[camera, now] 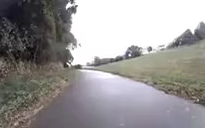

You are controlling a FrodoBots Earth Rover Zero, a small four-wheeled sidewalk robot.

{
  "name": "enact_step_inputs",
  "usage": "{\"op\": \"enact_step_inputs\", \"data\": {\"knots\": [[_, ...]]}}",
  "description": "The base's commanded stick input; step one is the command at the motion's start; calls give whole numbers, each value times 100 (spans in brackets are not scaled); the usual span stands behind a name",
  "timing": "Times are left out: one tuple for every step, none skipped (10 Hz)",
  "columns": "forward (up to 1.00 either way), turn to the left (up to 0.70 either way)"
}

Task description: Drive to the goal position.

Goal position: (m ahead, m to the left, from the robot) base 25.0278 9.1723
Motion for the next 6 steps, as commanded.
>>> {"op": "enact_step_inputs", "data": {"knots": [[100, 0], [100, 0], [100, 0], [100, 0], [100, 0], [100, 0]]}}
